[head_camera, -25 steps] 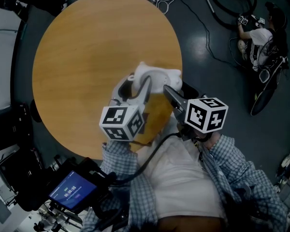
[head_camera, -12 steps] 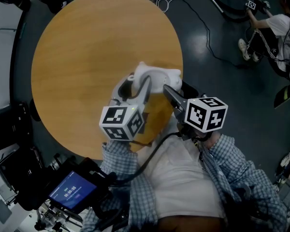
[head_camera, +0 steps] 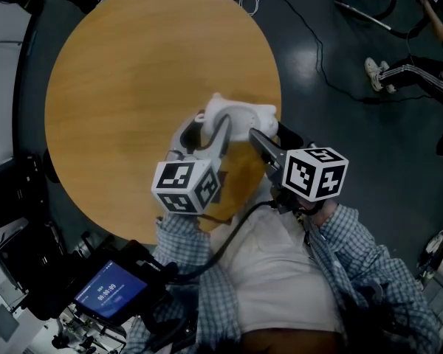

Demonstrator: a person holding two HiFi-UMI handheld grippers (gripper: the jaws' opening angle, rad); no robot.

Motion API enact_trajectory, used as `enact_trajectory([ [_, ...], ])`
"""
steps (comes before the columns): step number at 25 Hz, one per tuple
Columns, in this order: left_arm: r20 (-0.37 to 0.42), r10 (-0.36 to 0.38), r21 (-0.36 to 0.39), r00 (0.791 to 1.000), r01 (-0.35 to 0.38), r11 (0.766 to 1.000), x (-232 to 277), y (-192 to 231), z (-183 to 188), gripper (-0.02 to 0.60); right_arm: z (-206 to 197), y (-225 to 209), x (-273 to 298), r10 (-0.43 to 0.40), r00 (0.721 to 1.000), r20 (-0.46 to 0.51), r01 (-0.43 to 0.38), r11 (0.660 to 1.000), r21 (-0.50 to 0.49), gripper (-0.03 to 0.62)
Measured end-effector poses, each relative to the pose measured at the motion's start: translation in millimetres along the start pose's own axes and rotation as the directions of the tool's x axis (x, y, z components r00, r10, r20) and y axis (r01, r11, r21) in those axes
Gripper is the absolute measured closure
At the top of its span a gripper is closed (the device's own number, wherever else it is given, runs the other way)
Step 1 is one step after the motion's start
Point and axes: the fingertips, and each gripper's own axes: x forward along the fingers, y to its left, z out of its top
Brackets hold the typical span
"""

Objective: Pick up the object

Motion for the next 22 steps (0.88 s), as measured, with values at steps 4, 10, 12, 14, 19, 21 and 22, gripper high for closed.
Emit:
enact_trajectory([
  [4, -0.002, -0.002, -0.001, 1.0, 0.002, 1.0, 1.9, -2.0, 0.5, 0.362, 1.2, -1.9, -1.4, -0.004, 1.0, -0.001, 0.004, 1.0, 0.003, 0.312],
  [10, -0.005, -0.006, -0.001, 1.0, 0.006, 1.0, 1.2, -3.5, 0.0, 0.362, 0.4, -2.0, -3.3, -0.007, 1.0, -0.001, 0.007, 1.0, 0.006, 0.312],
  [12, -0.005, -0.007, 0.0, 1.0, 0.007, 1.0, 0.5, -3.1, -0.6, 0.362, -0.7, -1.6, -3.2, -0.009, 1.0, 0.0, 0.009, 1.0, 0.007, 0.312],
  [14, -0.004, -0.009, -0.001, 1.0, 0.009, 1.0, 0.3, -2.9, -1.3, 0.362, -1.4, -1.5, -3.1, -0.01, 1.0, 0.001, 0.01, 1.0, 0.006, 0.312],
  [19, 0.001, -0.009, -0.003, 1.0, 0.009, 1.0, 0.3, -2.9, -0.8, 0.362, -0.7, -1.5, -3.0, -0.009, 1.0, 0.0, 0.009, 1.0, 0.001, 0.312],
  [21, 0.003, -0.009, -0.002, 1.0, 0.009, 1.0, 1.1, -3.3, 0.6, 0.362, 0.9, -1.7, -3.0, -0.008, 1.0, 0.001, 0.008, 1.0, 0.0, 0.312],
  [22, 0.004, -0.009, -0.001, 1.0, 0.009, 1.0, 1.3, -3.3, 1.1, 0.362, 1.5, -1.7, -2.9, -0.007, 1.0, 0.002, 0.007, 1.0, 0.0, 0.312],
])
